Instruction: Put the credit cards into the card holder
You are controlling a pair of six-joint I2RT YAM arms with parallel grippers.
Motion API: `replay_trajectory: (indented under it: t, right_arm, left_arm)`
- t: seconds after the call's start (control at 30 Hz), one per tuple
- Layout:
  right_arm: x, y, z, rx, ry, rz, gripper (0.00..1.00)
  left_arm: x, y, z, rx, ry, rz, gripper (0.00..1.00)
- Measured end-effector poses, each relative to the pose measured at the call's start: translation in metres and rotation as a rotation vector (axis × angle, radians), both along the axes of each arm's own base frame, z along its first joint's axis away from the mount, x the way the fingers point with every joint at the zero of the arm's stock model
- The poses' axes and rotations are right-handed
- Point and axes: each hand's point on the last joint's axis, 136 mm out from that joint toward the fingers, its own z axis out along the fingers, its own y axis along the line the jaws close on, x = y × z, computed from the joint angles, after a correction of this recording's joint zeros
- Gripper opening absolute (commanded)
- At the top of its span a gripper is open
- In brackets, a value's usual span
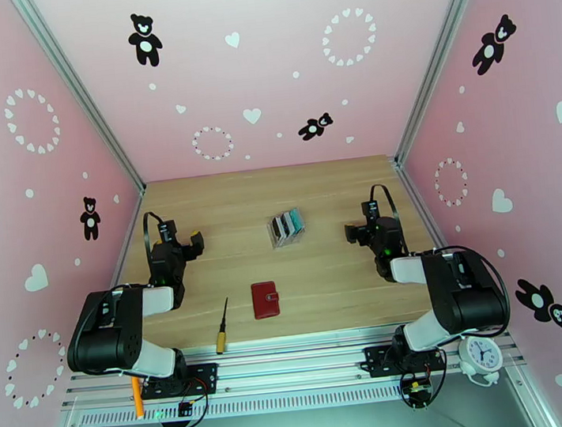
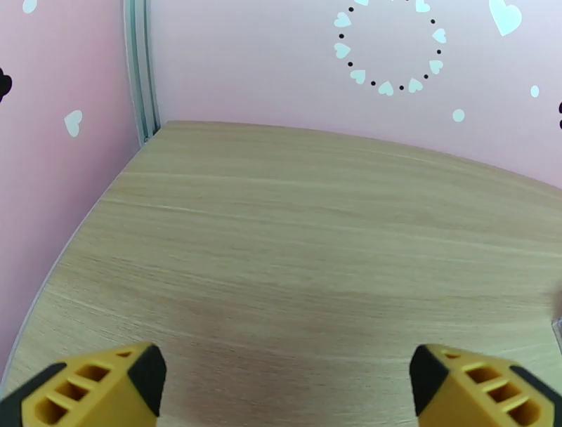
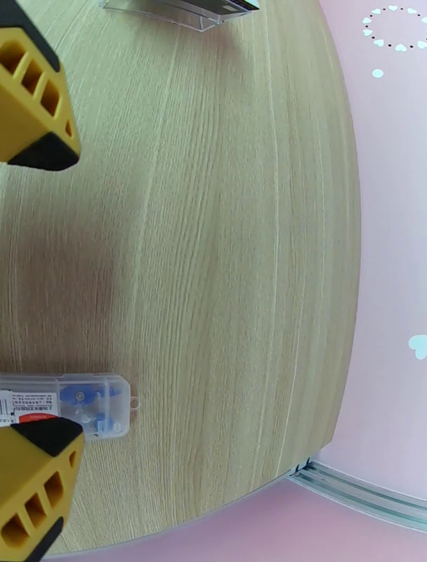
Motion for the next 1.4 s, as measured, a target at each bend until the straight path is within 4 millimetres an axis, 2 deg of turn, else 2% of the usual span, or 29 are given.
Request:
replay_trajectory:
  t: [0.97, 1.1, 1.2, 1.3, 1.4]
  right_arm:
    - [0.000, 0.000, 0.000, -0.001, 0.000, 0.000, 0.99]
    - [0.000, 0.000, 0.000, -0.001, 0.000, 0.000, 0.99]
    - [0.000, 0.000, 0.000, 0.000, 0.000, 0.001, 0.99]
    - [0.000, 0.000, 0.000, 0.000, 0.001, 0.001, 0.99]
    - [0.000, 0.000, 0.000, -0.001, 0.000, 0.001, 0.99]
  left_arm:
    - [0.000, 0.000, 0.000, 0.001, 0.000, 0.002, 0.98]
    - [-0.003, 0.012, 0.001, 0.008, -0.003, 0.081, 0.98]
    - [-0.013, 0.023, 0.013, 0.023, -0.004, 0.159, 0.98]
    - [-0.024, 0.026, 0.044, 0.035, -0.067, 0.215, 0.98]
    - [-0.035, 0.017, 0.074, 0.022, -0.152, 0.215, 0.98]
